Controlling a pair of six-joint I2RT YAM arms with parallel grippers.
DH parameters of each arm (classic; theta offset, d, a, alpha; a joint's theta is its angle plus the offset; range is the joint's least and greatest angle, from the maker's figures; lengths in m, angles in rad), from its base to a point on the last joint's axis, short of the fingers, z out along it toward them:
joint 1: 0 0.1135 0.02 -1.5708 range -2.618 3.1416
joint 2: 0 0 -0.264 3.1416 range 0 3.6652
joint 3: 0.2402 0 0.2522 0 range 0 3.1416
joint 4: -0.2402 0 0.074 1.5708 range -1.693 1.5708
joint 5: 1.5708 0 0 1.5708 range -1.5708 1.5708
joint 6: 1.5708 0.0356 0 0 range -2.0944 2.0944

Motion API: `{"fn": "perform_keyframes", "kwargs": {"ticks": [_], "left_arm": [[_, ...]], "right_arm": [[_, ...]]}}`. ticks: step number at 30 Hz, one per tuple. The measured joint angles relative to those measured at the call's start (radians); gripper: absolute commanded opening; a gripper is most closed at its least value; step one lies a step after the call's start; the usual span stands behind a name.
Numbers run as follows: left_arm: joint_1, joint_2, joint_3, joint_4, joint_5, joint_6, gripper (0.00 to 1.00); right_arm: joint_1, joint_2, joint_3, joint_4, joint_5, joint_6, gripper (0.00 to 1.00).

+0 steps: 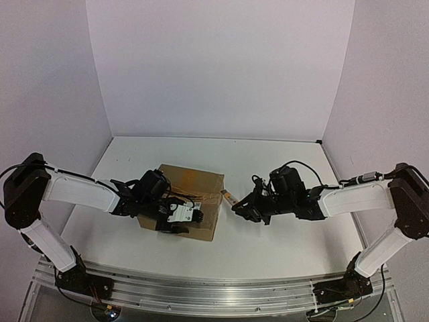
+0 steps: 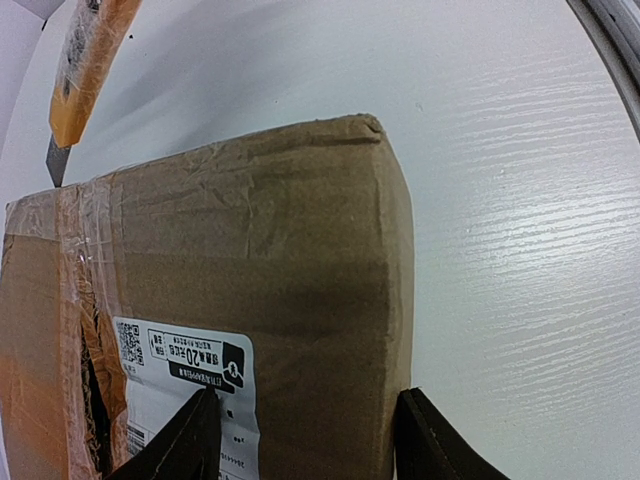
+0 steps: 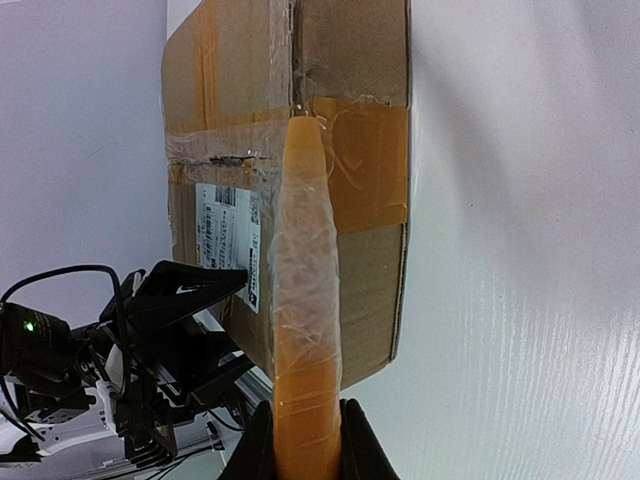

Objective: Unpack the express box

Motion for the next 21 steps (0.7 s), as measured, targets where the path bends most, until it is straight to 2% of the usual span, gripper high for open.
{"fn": "perform_keyframes", "kwargs": {"ticks": [7,16,21], "left_arm": [[0.001,0.002,0.000,0.000,0.000,-0.001,0.56],[0.002,0.002,0.000,-0.003,0.003,-0.001,0.55],[0.003,0.006,0.007,-0.015,0.009,-0.004,0.54]], "right_arm": [[0.010,0.001,0.000,0.012,-0.003,0.025,0.00],[0.056,-0.009,-0.042,0.065,0.064,0.069,0.00],[0.075,-0.045,-0.047,0.022,0.068,0.076,0.00]]}}
